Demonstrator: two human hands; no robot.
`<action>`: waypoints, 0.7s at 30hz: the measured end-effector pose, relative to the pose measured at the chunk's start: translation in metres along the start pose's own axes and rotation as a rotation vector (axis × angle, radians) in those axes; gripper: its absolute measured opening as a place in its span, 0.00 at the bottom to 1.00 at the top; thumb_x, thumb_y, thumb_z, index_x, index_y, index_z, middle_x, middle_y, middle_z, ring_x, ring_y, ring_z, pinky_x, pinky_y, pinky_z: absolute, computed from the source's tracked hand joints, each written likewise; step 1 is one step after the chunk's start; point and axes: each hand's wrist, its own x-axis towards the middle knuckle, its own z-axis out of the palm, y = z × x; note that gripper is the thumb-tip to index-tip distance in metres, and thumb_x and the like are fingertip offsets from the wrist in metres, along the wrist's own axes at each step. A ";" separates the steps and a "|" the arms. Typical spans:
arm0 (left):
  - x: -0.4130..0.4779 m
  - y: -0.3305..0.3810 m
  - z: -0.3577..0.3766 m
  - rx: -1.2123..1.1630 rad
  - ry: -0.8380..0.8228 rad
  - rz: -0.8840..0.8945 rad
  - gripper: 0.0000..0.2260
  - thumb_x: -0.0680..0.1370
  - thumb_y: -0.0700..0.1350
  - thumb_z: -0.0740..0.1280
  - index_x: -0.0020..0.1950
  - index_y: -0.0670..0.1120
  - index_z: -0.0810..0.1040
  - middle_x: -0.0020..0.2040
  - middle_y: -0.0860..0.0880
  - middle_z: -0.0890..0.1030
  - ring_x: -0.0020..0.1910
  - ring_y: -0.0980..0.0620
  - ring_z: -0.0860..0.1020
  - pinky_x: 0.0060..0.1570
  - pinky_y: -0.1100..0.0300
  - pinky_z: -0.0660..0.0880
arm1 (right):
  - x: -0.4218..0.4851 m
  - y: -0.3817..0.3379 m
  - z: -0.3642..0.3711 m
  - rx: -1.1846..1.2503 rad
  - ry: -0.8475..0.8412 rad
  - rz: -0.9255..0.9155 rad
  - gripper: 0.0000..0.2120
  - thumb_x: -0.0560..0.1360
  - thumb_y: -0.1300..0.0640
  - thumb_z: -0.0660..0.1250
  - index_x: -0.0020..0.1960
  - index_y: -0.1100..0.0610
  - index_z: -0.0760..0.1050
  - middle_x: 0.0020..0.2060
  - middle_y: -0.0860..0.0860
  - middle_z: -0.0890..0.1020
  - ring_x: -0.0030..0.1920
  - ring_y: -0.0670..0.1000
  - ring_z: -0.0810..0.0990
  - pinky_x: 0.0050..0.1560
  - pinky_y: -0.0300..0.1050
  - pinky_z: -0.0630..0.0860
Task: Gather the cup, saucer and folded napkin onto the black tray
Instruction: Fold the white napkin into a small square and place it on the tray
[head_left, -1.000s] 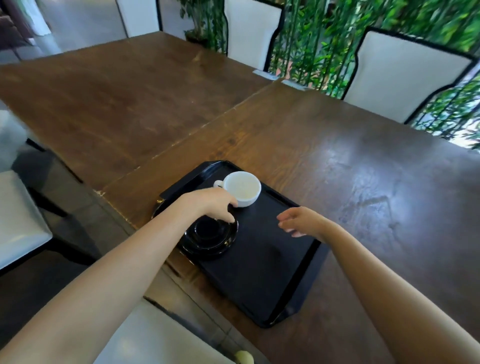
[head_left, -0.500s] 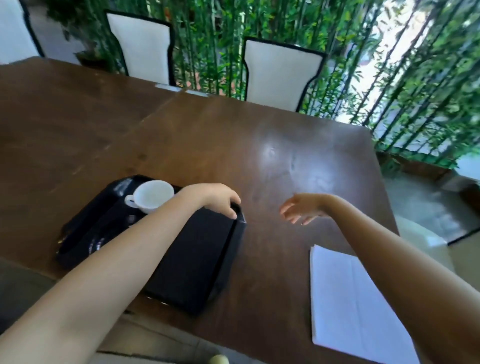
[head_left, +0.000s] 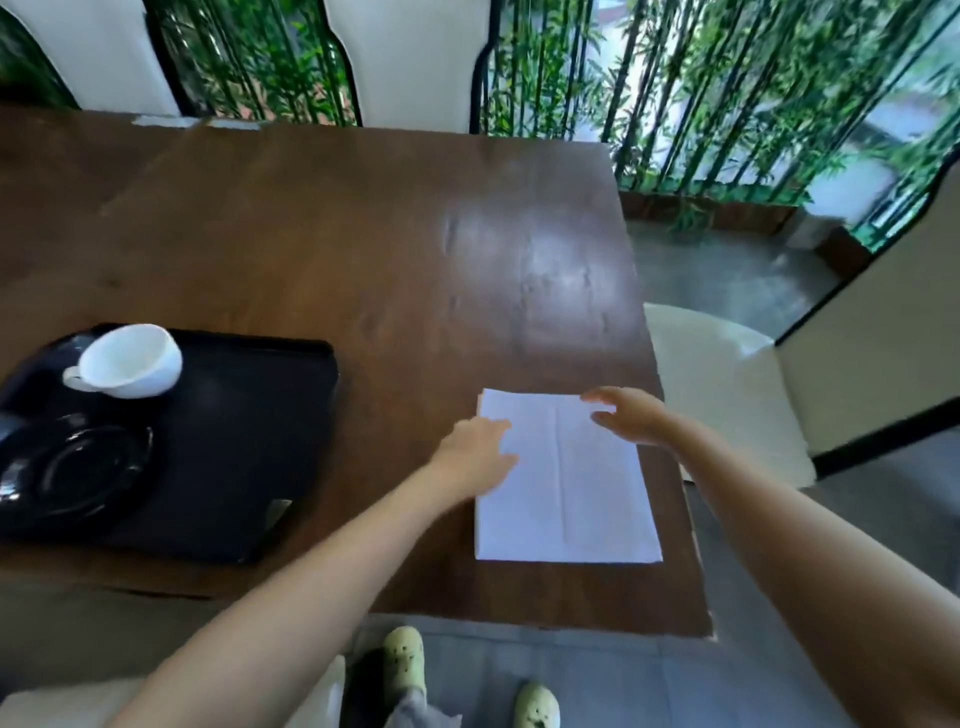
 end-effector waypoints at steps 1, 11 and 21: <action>-0.004 0.010 0.024 0.001 0.034 -0.035 0.24 0.79 0.52 0.59 0.73 0.45 0.61 0.72 0.42 0.65 0.71 0.42 0.63 0.69 0.51 0.62 | -0.004 0.010 0.009 -0.031 -0.004 -0.029 0.20 0.78 0.60 0.61 0.70 0.60 0.67 0.70 0.57 0.70 0.70 0.54 0.69 0.66 0.40 0.60; -0.018 0.027 0.123 0.193 0.082 -0.108 0.29 0.81 0.55 0.49 0.76 0.47 0.40 0.77 0.46 0.36 0.75 0.47 0.34 0.70 0.50 0.32 | -0.026 0.065 0.065 -0.180 0.129 -0.069 0.26 0.79 0.53 0.57 0.75 0.48 0.56 0.77 0.45 0.55 0.75 0.51 0.55 0.74 0.55 0.48; 0.015 -0.021 0.064 0.337 -0.043 0.098 0.28 0.80 0.53 0.56 0.77 0.52 0.49 0.78 0.45 0.42 0.76 0.46 0.38 0.72 0.51 0.38 | -0.090 0.064 0.083 -0.240 0.183 -0.033 0.27 0.78 0.43 0.55 0.74 0.51 0.57 0.75 0.51 0.61 0.74 0.56 0.57 0.74 0.60 0.42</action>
